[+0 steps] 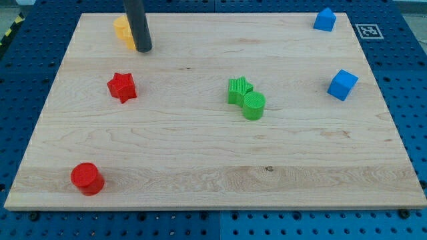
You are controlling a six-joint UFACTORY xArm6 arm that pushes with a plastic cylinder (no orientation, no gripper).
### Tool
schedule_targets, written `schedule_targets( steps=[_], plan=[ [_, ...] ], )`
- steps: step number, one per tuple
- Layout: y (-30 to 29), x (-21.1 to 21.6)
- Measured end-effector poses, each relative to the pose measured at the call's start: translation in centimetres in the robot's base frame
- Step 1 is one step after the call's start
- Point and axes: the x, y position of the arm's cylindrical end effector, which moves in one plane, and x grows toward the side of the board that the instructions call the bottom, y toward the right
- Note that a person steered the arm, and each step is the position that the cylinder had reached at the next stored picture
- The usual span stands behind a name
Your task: Move your arm to the right side of the board
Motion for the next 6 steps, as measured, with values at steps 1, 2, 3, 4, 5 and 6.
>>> schedule_targets(
  steps=[1, 2, 3, 4, 5, 6],
  plan=[
    [0.0, 0.6],
    [0.0, 2.1],
    [0.0, 2.2],
    [0.0, 2.2],
    [0.1, 1.8],
    [1.2, 1.8]
  ],
)
